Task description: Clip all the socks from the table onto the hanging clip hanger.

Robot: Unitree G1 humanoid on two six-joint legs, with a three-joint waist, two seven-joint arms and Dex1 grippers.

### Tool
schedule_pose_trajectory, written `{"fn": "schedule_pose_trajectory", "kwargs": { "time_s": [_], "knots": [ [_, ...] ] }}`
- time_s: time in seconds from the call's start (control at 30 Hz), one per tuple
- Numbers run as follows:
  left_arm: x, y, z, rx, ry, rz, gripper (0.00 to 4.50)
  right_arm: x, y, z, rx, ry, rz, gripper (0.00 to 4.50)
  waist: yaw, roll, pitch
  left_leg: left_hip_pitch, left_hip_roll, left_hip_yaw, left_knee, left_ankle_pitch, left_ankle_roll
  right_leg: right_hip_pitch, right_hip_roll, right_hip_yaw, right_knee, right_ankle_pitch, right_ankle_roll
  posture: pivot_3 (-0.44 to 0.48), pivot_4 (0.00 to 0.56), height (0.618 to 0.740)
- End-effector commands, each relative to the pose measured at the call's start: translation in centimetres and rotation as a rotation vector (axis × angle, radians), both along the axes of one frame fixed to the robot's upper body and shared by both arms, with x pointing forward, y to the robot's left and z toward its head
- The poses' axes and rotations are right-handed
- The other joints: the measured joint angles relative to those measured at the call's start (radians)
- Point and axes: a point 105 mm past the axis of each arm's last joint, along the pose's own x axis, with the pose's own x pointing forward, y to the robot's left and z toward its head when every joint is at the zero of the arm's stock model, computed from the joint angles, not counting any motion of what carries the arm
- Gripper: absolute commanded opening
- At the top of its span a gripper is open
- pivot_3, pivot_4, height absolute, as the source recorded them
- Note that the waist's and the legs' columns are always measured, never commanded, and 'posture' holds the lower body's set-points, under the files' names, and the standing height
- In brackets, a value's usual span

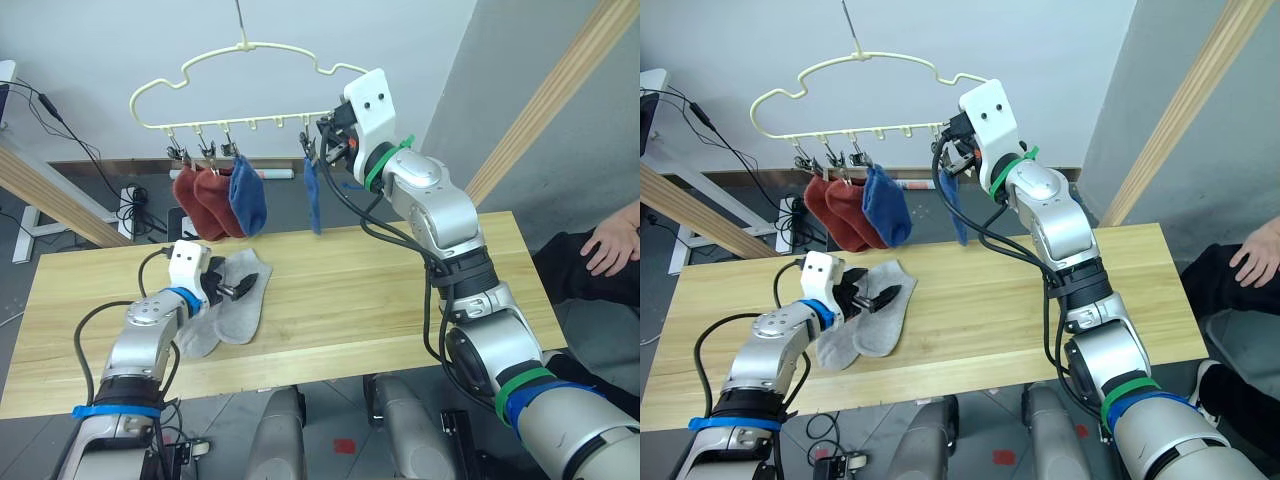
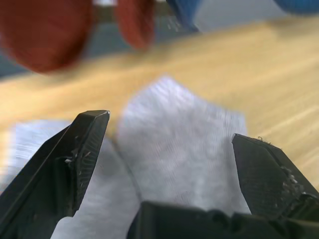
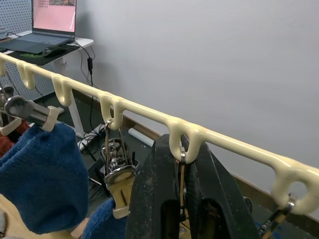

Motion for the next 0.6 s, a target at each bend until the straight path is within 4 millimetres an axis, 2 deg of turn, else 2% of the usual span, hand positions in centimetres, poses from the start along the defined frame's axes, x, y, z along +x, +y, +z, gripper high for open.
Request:
{"fn": "schedule_pose_trajectory", "kwargs": {
  "time_s": [0.03, 0.2, 0.43, 0.5, 0.6],
  "knots": [
    [-0.1, 0.0, -1.4, 0.06, 0.032, -0.025, 4.09, -1.0, 0.4, 1.6, 0.018, -0.05, 0.03, 0.0, -0.002, 0.0, 0.0, 0.0, 0.0, 0.0, 0.0, 0.0, 0.0, 0.0, 0.0, 0.0, 0.0, 0.0, 0.0, -0.095, 0.366, 0.74],
    [-0.4, 0.1, -2.7, 0.127, 0.069, -0.05, 2.7, -1.1, 0.5, 1.4, 0.013, -0.045, 0.035, 0.0, -0.002, 0.0, 0.0, 0.001, 0.0, 0.0, 0.0, 0.0, 0.0, 0.0, 0.0, 0.0, 0.002, 0.0, 0.0, -0.1, 0.365, 0.74],
    [-0.9, 0.7, -2.8, 0.147, 0.055, -0.051, 0.57, -1.2, 0.5, 1.4, 0.012, -0.04, 0.037, 0.0, -0.008, 0.0, 0.0, 0.006, 0.0, 0.001, 0.001, 0.0, 0.0, 0.0, 0.0, 0.002, 0.009, 0.0, 0.0, -0.1, 0.364, 0.74],
    [-0.8, -0.2, -1.7, 0.123, -0.002, -0.099, 0.02, -1.2, 0.5, 1.3, 0.011, -0.04, 0.036, 0.0, -0.013, 0.0, 0.0, 0.007, 0.0, 0.001, 0.001, 0.001, 0.001, 0.0, 0.0, 0.002, 0.011, 0.0, 0.0, -0.1, 0.364, 0.74],
    [-1.1, -3.7, 1.1, 0.043, -0.105, -0.249, 0.02, -1.1, 0.4, 1.3, 0.011, -0.039, 0.035, 0.0, -0.02, 0.0, 0.0, 0.007, 0.0, 0.001, 0.001, 0.001, 0.002, 0.0, 0.001, 0.002, 0.013, -0.001, 0.0, -0.1, 0.362, 0.74]
  ]
}}
